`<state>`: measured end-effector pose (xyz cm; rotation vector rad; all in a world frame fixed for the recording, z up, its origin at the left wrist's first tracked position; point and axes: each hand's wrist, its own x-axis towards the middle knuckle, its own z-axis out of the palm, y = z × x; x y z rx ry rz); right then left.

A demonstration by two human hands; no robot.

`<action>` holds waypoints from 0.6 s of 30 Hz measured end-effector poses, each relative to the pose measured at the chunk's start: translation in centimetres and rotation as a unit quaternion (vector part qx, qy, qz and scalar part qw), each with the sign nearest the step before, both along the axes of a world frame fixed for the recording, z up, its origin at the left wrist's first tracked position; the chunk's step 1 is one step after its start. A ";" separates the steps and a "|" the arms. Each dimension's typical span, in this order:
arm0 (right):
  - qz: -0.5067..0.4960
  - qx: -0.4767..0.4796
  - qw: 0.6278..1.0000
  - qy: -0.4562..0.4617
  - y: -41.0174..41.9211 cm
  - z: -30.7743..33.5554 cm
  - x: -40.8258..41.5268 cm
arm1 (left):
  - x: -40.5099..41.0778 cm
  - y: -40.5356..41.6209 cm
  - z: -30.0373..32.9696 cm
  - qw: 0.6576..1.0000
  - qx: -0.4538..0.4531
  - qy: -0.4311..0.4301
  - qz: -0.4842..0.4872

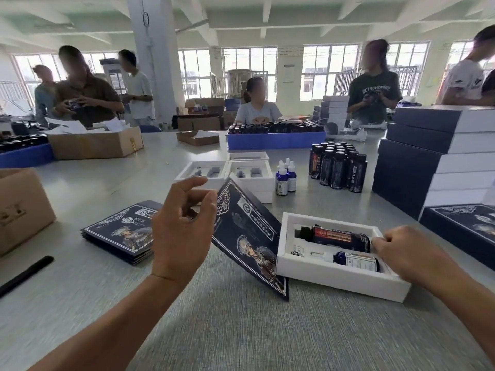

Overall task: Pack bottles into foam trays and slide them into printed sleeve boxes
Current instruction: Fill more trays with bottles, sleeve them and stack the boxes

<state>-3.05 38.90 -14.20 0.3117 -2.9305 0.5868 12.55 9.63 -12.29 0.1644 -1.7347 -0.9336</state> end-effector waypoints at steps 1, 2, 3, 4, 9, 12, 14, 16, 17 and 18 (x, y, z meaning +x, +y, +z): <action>-0.001 0.001 1.000 0.003 0.0 0.0 0.0 | 0.1 0.1 0.1 1.000 -0.027 0.001 0.005; 0.000 0.000 1.000 0.007 0.1 -0.1 -0.1 | 0.3 0.1 0.1 0.998 -0.057 -0.001 0.010; 0.000 -0.002 1.000 0.012 0.1 -0.1 -0.2 | 0.4 0.0 0.0 0.996 -0.083 -0.003 0.012; 0.001 -0.004 1.000 0.015 0.2 -0.2 -0.2 | 0.4 0.0 0.0 0.994 -0.105 -0.007 0.011; 0.003 -0.030 1.000 0.001 0.4 -0.2 -0.6 | -0.2 -0.9 -0.6 0.993 -0.108 -0.046 0.029; -0.038 -0.035 0.999 -0.005 1.9 0.5 -1.1 | -0.8 -2.6 -1.7 0.989 -0.009 -0.132 0.062; -0.065 -0.012 0.998 -0.014 2.8 1.0 -1.4 | -0.7 -3.8 -2.6 0.977 0.025 -0.199 0.076; -0.072 -0.006 0.997 -0.036 3.1 1.2 -1.4 | -0.6 -4.4 -3.4 0.964 0.028 -0.254 0.074; -0.071 -0.008 0.996 -0.044 3.1 1.2 -1.5 | -0.6 -4.4 -3.7 0.958 0.024 -0.278 0.071; -0.070 -0.006 0.996 -0.051 2.9 1.2 -1.5 | -0.7 -4.2 -3.9 0.952 0.017 -0.296 0.072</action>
